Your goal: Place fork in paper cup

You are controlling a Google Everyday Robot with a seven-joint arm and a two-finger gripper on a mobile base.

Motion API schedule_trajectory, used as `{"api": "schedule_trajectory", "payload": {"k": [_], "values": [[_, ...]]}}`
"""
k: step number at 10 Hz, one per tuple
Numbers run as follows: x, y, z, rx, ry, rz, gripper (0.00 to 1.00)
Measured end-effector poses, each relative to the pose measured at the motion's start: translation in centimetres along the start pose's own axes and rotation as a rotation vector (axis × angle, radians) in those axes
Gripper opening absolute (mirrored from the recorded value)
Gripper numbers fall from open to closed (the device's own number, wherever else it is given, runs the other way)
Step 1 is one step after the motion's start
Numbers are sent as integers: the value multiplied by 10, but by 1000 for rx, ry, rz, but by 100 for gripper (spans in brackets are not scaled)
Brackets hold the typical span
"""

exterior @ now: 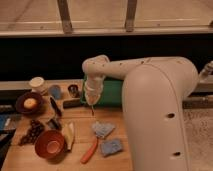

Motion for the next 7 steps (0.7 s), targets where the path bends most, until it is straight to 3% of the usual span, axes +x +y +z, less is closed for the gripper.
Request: {"api": "schedule_trajectory", "payload": {"k": [2, 4, 7], "values": [[-9, -9, -15, 0, -38, 3, 0], [-28, -3, -39, 1, -87, -30, 0], [-54, -2, -47, -15, -127, -82, 0]]}}
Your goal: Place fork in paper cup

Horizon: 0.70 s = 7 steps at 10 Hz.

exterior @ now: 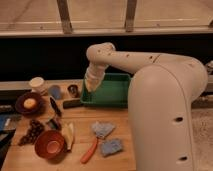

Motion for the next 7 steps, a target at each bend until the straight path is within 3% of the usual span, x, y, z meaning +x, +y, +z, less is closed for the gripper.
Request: {"api": "schedule_trajectory", "payload": {"k": [4, 7], "values": [[-68, 27, 6, -40, -29, -124, 0], [-84, 34, 7, -51, -43, -155, 0]]}}
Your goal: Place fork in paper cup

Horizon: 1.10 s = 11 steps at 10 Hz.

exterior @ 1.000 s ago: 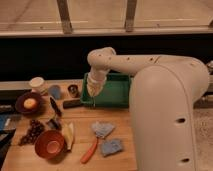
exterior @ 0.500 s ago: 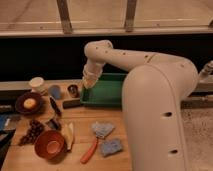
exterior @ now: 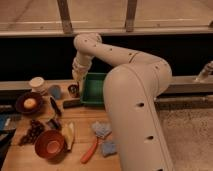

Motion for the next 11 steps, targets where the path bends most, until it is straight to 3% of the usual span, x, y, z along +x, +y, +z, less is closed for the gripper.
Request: {"api": "schedule_trajectory", "payload": {"k": [4, 8, 11], "values": [[2, -2, 1, 5, 6, 5, 0], [19, -15, 6, 5, -30, 15, 0], [-13, -3, 19, -21, -87, -36, 0]]}}
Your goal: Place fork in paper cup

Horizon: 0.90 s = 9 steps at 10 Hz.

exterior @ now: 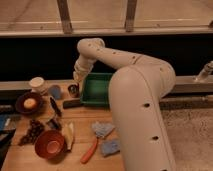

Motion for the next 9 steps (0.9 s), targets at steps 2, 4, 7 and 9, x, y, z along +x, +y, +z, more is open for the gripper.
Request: {"api": "schedule_trajectory", "payload": {"k": [2, 4, 7, 9], "values": [[-32, 8, 12, -9, -53, -43, 0], [-62, 15, 19, -15, -90, -88, 0], [-90, 17, 17, -21, -122, -149, 0], [-101, 21, 13, -30, -141, -179, 0]]}}
